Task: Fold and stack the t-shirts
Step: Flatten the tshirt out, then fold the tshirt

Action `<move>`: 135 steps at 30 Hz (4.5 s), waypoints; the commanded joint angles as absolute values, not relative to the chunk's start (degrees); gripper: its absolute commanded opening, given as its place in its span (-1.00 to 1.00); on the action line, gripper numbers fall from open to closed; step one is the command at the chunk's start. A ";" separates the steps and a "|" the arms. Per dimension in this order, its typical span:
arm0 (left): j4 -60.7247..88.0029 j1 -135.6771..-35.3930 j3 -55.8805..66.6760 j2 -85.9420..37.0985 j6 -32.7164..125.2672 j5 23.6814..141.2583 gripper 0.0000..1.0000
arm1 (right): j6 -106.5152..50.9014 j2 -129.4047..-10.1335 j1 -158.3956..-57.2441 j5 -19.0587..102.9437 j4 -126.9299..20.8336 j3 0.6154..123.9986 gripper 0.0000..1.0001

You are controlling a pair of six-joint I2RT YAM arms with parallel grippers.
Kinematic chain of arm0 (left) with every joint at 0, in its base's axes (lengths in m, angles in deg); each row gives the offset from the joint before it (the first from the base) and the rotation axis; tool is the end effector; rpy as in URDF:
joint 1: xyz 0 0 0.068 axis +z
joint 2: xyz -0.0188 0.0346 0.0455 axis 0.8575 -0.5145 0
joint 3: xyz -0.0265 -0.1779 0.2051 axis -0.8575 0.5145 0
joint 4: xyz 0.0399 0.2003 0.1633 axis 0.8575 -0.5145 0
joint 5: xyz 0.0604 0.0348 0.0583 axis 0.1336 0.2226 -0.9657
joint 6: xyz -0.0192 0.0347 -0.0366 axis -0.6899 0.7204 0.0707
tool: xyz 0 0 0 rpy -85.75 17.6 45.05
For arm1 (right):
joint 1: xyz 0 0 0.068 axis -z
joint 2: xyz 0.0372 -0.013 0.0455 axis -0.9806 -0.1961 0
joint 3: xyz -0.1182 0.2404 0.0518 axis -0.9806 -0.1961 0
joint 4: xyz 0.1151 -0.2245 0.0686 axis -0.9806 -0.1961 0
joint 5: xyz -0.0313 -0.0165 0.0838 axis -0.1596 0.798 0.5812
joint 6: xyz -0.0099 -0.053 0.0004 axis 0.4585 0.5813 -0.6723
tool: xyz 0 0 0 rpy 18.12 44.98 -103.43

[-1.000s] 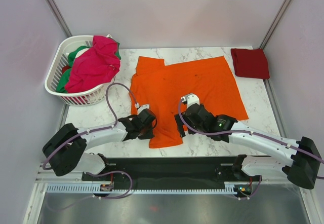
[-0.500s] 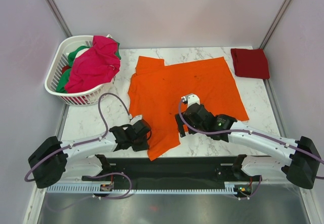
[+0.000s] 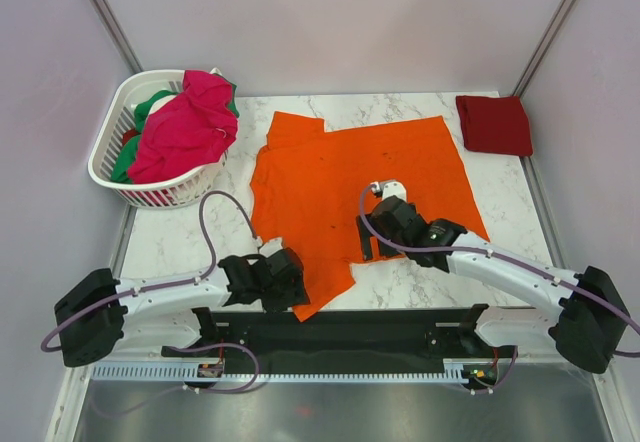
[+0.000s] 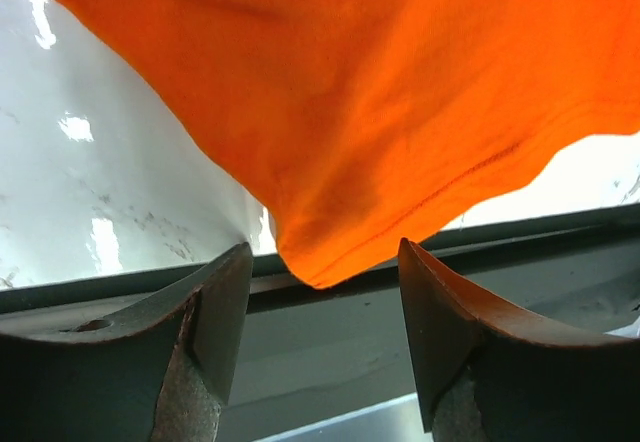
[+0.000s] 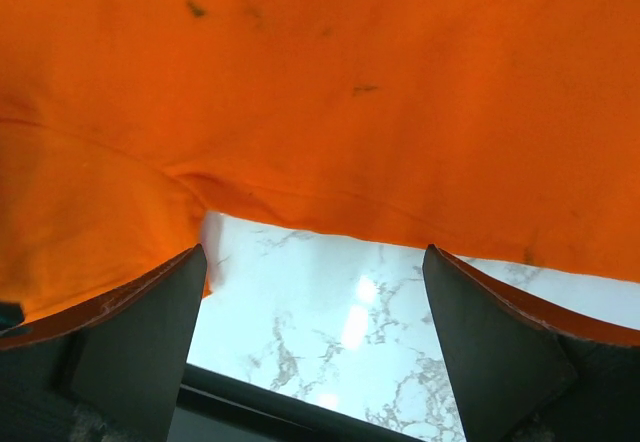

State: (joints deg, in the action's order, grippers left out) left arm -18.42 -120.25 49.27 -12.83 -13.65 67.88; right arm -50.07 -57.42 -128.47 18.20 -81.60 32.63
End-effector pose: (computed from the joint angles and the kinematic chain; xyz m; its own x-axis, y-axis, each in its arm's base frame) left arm 0.0917 -0.1586 0.1573 -0.9442 -0.2389 -0.2268 -0.1461 0.9207 -0.3619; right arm 0.1626 0.1770 0.2349 -0.7470 -0.1603 -0.6452 -0.2976 0.9485 0.1088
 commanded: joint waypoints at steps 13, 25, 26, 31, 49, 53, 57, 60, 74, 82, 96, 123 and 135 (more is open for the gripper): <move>-22.30 -128.64 44.26 -23.02 -21.16 62.27 0.13 | -52.11 -50.48 -110.91 25.76 -83.74 28.25 0.96; -21.78 -129.70 40.47 -22.32 -16.68 56.11 0.32 | -54.04 -48.81 -102.16 33.33 -82.95 27.01 0.96; -21.43 -129.70 40.74 -22.23 -16.68 55.84 0.29 | -54.04 -49.24 -102.16 33.60 -82.95 27.19 0.96; -18.71 -129.70 42.76 -22.32 -16.68 54.79 0.17 | -53.60 -50.39 -101.98 34.21 -82.95 27.63 0.96; -16.14 -129.00 43.55 -20.21 -12.98 55.84 -0.95 | -61.50 -43.64 -89.20 23.22 -84.11 23.07 0.94; -16.41 -128.38 45.22 -16.35 -12.81 56.01 -0.95 | -61.77 -41.77 -81.34 23.41 -84.53 22.00 0.89; -17.20 -127.68 45.92 -13.63 -11.67 56.80 -0.95 | -62.56 -43.27 -67.93 29.08 -83.22 19.03 0.86; -17.91 -126.80 47.33 -10.20 -11.32 57.07 -0.95 | -61.17 -46.07 -58.87 34.11 -79.97 16.73 0.80; -17.91 -124.07 50.23 -7.64 -8.24 58.48 -0.95 | -56.41 -59.88 -49.43 40.90 -67.84 13.57 0.55; -17.91 -123.99 47.95 -10.01 -6.57 58.30 -0.95 | -56.50 -63.83 -49.43 44.49 -62.39 11.81 0.24; -17.99 -123.72 46.19 -11.51 -6.13 58.74 -0.95 | -55.01 -61.56 -49.43 50.74 -62.64 10.84 -1.00; -45.24 -120.74 27.48 -3.84 -0.87 52.85 -0.94 | -56.14 -48.27 -49.43 57.76 -80.05 21.11 -1.00; -42.43 -99.74 10.35 -27.39 23.65 64.89 -0.95 | -63.88 -56.88 -51.00 55.40 -72.05 32.88 -1.00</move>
State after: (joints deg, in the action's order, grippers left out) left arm -43.73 -102.61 16.79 -23.93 13.50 62.00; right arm -61.90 -54.07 -50.25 56.87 -76.38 27.12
